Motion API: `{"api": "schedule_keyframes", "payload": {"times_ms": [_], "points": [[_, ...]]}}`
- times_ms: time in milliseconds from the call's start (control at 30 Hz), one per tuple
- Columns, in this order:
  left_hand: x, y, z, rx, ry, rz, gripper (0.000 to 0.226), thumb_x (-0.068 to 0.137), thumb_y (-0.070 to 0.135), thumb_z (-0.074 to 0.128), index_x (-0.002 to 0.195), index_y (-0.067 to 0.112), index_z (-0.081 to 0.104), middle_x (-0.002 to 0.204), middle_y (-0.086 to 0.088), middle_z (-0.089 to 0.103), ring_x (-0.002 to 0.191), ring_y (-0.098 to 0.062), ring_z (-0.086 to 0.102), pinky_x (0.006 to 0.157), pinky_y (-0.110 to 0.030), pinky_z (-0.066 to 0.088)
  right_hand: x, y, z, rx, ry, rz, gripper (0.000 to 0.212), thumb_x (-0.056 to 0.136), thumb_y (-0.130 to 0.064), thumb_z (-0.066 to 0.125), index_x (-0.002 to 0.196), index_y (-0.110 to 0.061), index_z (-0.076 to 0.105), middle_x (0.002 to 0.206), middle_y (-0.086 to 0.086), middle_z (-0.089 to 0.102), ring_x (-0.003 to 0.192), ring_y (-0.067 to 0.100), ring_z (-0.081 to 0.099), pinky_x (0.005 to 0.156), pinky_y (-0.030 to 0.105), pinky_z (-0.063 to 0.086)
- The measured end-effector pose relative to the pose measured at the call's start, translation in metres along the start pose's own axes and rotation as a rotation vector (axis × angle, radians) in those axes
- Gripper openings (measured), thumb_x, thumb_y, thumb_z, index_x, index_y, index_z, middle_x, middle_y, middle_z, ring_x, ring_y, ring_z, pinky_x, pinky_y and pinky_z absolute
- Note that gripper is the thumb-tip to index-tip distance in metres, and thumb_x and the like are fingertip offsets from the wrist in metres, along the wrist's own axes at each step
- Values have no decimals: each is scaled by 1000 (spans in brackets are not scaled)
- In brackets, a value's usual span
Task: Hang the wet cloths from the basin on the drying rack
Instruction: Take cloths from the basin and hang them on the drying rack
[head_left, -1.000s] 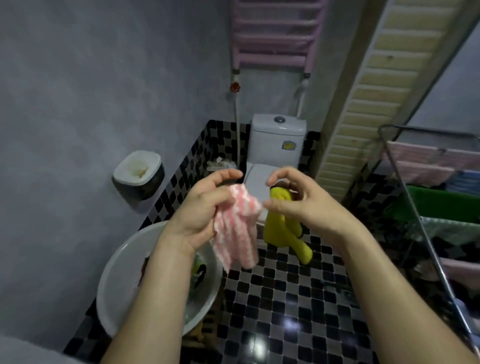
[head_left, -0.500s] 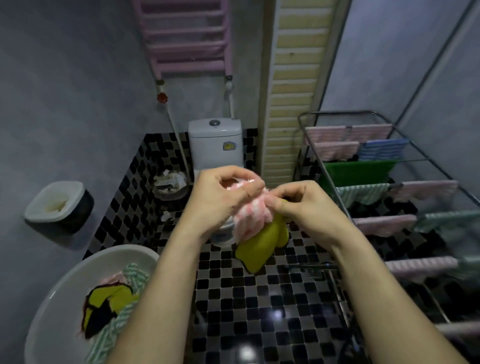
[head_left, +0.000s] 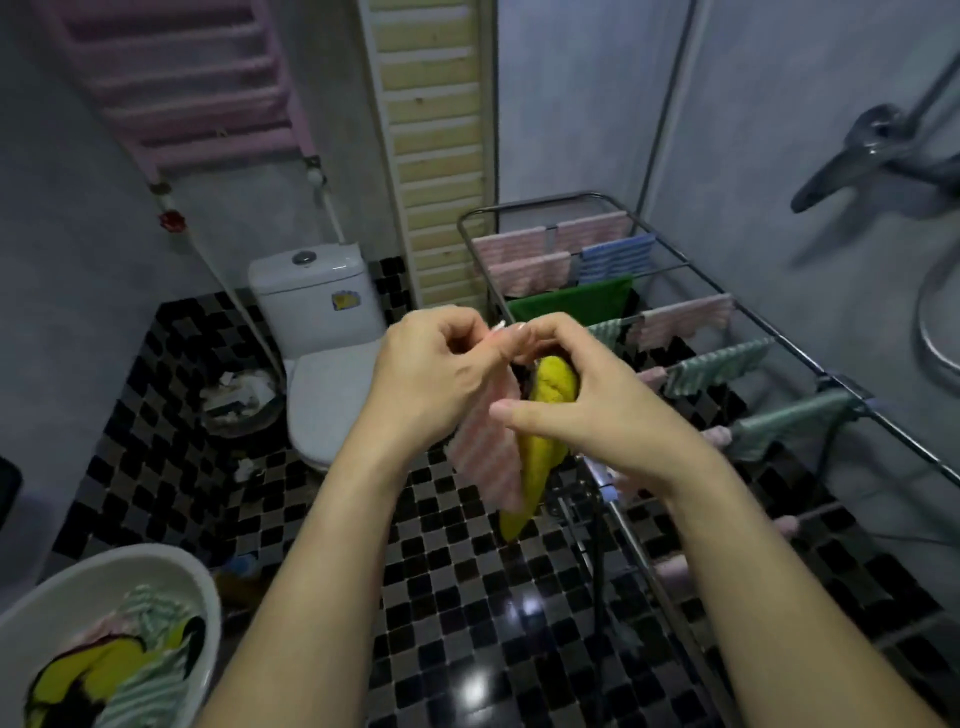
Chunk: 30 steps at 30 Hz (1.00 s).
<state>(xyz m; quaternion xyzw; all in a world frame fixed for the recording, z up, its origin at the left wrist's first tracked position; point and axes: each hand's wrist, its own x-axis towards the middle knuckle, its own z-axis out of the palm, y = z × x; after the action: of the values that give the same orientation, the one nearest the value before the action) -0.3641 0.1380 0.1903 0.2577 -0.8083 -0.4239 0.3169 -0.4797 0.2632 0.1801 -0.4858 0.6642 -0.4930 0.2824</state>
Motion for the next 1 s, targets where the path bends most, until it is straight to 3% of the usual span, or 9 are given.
{"api": "schedule_keyframes", "payload": {"times_ms": [100, 233, 333, 500, 667, 700, 833, 900, 1000], "points": [[8, 21, 23, 24, -172, 53, 42, 81, 49, 69, 62, 12, 63, 60, -10, 64, 54, -16, 54, 53, -42, 46, -3, -2, -14, -70, 148, -41, 23, 74, -7, 69, 95, -16, 70, 87, 0, 68, 78, 4, 58, 73, 24, 47], [23, 40, 33, -63, -415, 38, 40, 71, 41, 78, 75, 2, 68, 66, -17, 65, 56, -16, 54, 52, -34, 42, -12, 6, -49, -52, 190, -5, 15, 80, -6, 62, 85, -10, 76, 85, 21, 69, 69, 18, 56, 65, 30, 45], [35, 44, 36, -29, -568, 45, 14, 77, 15, 80, 84, 7, 72, 80, -16, 71, 73, -27, 68, 73, -43, 55, -14, 10, -69, 28, 284, 30, 19, 79, -3, 58, 76, -8, 75, 73, 11, 69, 67, 15, 58, 66, 29, 46], [42, 43, 70, -97, -664, 61, 7, 81, 2, 64, 81, 8, 66, 77, -4, 67, 71, -16, 62, 71, -32, 51, -24, 11, -95, 176, 381, 40, 24, 77, -15, 55, 77, 6, 67, 62, -1, 60, 56, 5, 53, 52, 17, 42], [38, 54, 115, -393, -650, 82, 13, 93, -6, 47, 89, 6, 51, 65, 1, 49, 53, -13, 42, 46, -21, 34, -55, 15, -119, -38, 349, 54, 8, 84, -16, 72, 78, -22, 72, 65, -15, 65, 64, -3, 55, 61, 14, 44], [42, 65, 140, -423, -727, 126, 18, 95, -6, 43, 89, 10, 50, 63, 2, 45, 52, -15, 36, 45, -22, 29, -73, 19, -135, -97, 480, 106, 12, 84, -15, 72, 79, -25, 73, 65, -16, 66, 65, -4, 55, 63, 16, 44], [43, 78, 153, -368, -786, 245, 10, 94, 7, 59, 100, 12, 53, 70, -1, 48, 59, -13, 41, 50, -21, 36, -98, 18, -160, -265, 692, 194, 5, 84, -22, 73, 83, -25, 77, 74, -11, 72, 70, -3, 58, 68, 22, 44], [48, 80, 159, -243, -902, 310, 21, 88, 9, 66, 105, 16, 57, 77, -4, 57, 62, -21, 50, 57, -29, 44, -108, 16, -168, -409, 758, 234, 6, 85, -26, 72, 88, -27, 77, 78, -12, 73, 69, -10, 58, 66, 12, 43], [46, 89, 178, 108, -930, 515, 10, 75, 13, 59, 85, 13, 59, 75, -10, 59, 71, -30, 55, 61, -38, 46, -129, 20, -181, -460, 799, 307, 9, 88, -24, 68, 89, -29, 75, 58, -19, 63, 55, -13, 54, 56, 3, 38]]}}
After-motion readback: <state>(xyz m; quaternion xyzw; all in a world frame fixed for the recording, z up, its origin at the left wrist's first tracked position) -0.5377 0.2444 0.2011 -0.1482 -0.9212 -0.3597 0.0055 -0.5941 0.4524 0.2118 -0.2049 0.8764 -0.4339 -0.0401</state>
